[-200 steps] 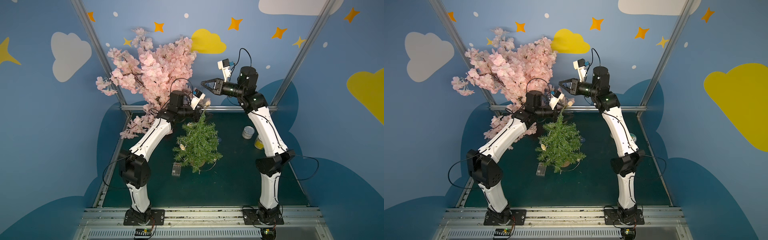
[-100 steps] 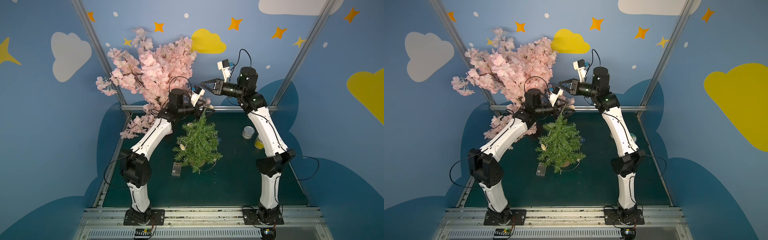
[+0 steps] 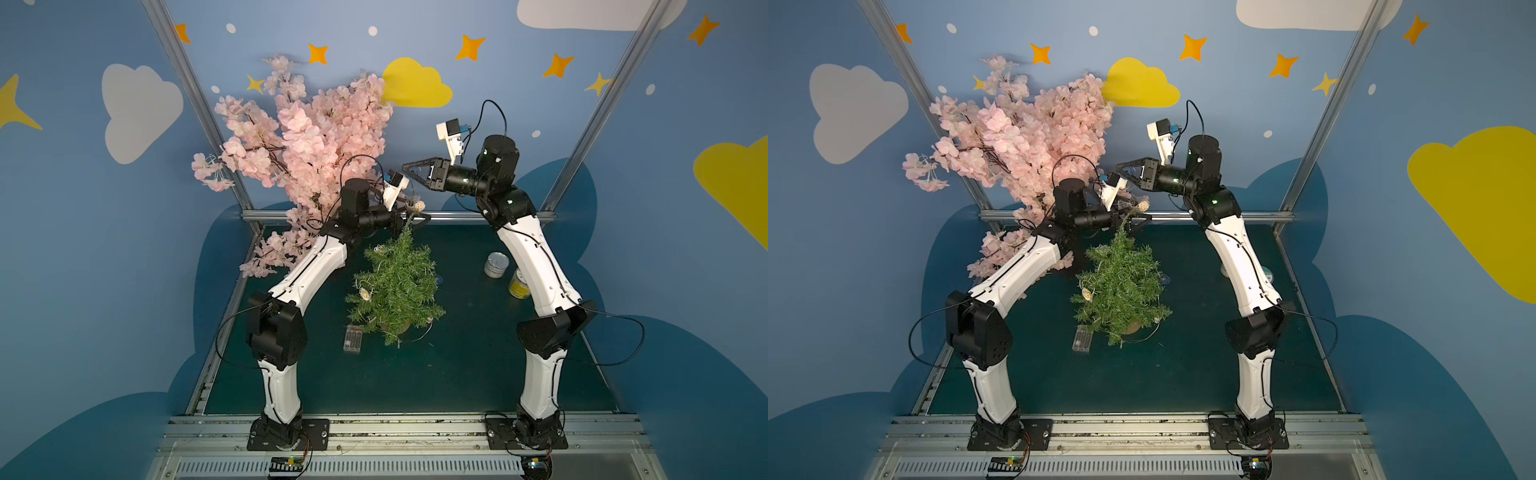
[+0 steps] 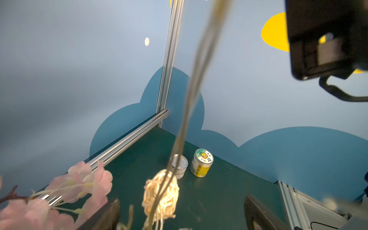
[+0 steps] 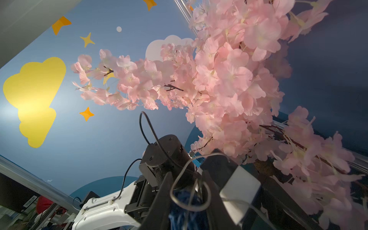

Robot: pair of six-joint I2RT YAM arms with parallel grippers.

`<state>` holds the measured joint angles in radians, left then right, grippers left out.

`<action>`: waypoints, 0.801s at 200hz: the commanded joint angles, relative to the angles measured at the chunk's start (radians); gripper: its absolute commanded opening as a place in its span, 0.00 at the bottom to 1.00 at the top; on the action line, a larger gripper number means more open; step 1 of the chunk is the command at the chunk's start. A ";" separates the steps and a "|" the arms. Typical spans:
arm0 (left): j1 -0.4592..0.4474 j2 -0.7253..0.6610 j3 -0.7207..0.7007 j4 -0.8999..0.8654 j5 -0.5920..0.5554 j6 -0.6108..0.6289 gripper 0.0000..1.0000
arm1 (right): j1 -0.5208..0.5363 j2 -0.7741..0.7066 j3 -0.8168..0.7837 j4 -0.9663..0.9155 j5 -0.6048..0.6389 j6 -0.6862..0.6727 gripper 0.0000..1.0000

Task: Remove string lights from the small christmas tree
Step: Remove the light string from the Christmas tree.

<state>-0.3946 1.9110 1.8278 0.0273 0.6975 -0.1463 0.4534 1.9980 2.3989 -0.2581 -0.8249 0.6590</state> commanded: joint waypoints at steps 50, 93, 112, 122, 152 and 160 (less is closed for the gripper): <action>0.007 0.000 0.005 0.019 -0.002 -0.030 0.48 | 0.003 -0.047 -0.020 0.065 -0.017 0.025 0.20; 0.008 -0.039 -0.020 -0.004 -0.059 -0.017 0.32 | 0.000 -0.073 -0.067 0.065 -0.016 0.007 0.20; 0.008 -0.077 -0.044 -0.032 -0.112 0.005 0.30 | -0.004 -0.089 -0.089 0.059 -0.014 -0.006 0.20; 0.007 -0.102 -0.059 -0.057 -0.162 0.020 0.28 | -0.006 -0.098 -0.102 0.049 -0.009 -0.020 0.20; 0.007 -0.213 -0.108 -0.159 -0.356 0.062 0.25 | -0.012 -0.135 -0.163 0.038 0.025 -0.047 0.24; 0.005 -0.243 -0.114 -0.196 -0.396 0.068 0.25 | -0.009 -0.141 -0.179 0.044 0.025 -0.046 0.24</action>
<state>-0.3927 1.7794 1.7237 -0.0692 0.4728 -0.1265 0.4465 1.9156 2.2559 -0.2287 -0.8204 0.6430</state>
